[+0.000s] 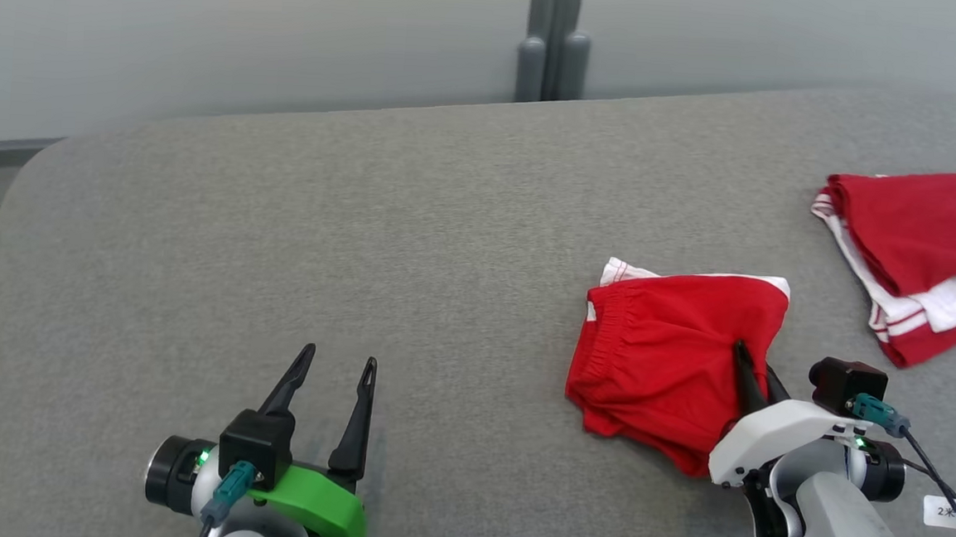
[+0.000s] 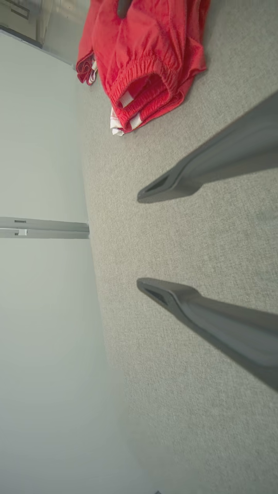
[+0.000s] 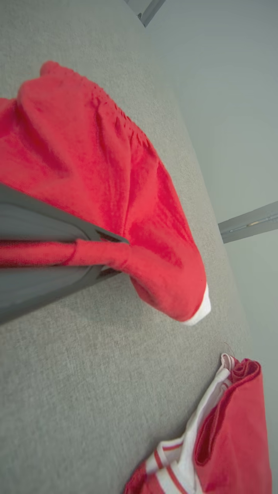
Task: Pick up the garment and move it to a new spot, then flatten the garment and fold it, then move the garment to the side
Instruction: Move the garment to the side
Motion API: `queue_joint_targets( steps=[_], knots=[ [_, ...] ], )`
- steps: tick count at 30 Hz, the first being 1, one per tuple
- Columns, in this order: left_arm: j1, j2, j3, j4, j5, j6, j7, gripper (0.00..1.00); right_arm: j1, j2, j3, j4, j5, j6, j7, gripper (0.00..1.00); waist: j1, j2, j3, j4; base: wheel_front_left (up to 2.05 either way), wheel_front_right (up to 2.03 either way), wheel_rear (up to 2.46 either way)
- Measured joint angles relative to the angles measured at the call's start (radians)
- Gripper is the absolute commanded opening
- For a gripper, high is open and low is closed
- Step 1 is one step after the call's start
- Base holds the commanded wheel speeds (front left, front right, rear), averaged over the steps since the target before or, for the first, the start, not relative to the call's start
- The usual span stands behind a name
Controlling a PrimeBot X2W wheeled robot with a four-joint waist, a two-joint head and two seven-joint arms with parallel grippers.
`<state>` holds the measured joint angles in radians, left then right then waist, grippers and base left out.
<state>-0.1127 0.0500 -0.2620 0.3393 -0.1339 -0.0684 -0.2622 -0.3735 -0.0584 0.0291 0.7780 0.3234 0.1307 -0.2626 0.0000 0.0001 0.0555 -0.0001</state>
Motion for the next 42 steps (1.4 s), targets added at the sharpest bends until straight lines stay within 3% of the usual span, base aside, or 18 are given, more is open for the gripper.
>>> queue_joint_targets(
  steps=[17, 23, 32, 42],
  knots=[
    [-0.025, -0.001, 0.004, -0.06, -0.014, 0.006, 0.0, 1.0, -0.001, 0.001, 0.099, -0.016, 0.036, 0.0, 0.0, 0.0, 0.0, 0.0, 0.007, -0.299, 0.0, 0.0, 0.0],
    [-0.031, -0.001, 0.001, -0.059, -0.028, 0.0, 0.0, 1.0, -0.001, -0.017, 0.147, -0.015, 0.043, 0.0, 0.0, 0.0, 0.0, 0.0, 0.024, -0.366, 0.0, 0.0, 0.0],
    [-0.043, -0.001, -0.006, -0.061, -0.012, -0.015, 0.0, 1.0, -0.11, -0.1, 0.226, -0.006, 0.013, 0.0, 0.0, 0.0, 0.0, 0.0, 0.06, -0.332, 0.0, 0.0, 0.0],
    [-0.081, -0.001, 0.011, -0.052, 0.014, -0.03, 0.0, 1.0, -0.356, -0.272, 0.267, 0.069, -0.049, 0.0, 0.003, 0.0, 0.0, 0.0, 0.135, -0.238, 0.0, 0.0, 0.0]
  ],
)
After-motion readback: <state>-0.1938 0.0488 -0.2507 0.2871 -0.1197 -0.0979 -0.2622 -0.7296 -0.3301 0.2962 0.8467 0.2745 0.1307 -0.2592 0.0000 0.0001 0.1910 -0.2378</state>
